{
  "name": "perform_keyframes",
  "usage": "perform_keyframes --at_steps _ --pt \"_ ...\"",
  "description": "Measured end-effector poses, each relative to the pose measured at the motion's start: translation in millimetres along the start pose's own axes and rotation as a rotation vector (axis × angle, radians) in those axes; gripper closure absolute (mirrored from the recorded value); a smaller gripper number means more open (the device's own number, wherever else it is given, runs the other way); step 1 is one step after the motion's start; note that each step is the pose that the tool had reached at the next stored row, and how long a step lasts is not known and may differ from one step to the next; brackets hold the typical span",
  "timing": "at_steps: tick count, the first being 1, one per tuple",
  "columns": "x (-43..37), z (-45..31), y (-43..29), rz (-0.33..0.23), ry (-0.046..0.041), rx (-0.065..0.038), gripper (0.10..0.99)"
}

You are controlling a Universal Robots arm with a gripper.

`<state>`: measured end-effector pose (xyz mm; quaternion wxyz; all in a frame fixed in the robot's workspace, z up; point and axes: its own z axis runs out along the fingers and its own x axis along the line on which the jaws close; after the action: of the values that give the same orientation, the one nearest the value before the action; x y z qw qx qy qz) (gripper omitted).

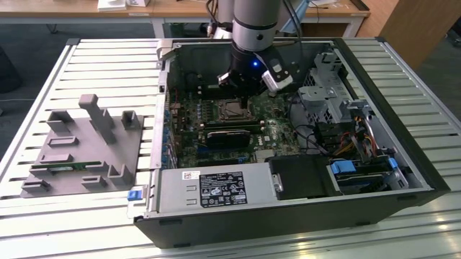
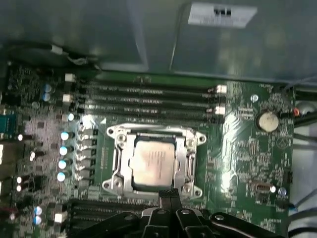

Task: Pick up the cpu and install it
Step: 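Install the second cpu locking lever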

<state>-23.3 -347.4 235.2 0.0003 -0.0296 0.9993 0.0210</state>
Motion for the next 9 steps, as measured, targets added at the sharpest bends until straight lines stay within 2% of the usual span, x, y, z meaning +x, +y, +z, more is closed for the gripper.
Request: perform_keyframes --at_steps 3,7,9 --pt "0.4 0.2 -5.8 0.000 0.0003 0.000 0.980" --pt "2.6 0.2 -7.1 0.000 0.0003 0.000 0.980" --pt "2.9 0.2 -10.4 0.001 0.0005 0.000 0.980"
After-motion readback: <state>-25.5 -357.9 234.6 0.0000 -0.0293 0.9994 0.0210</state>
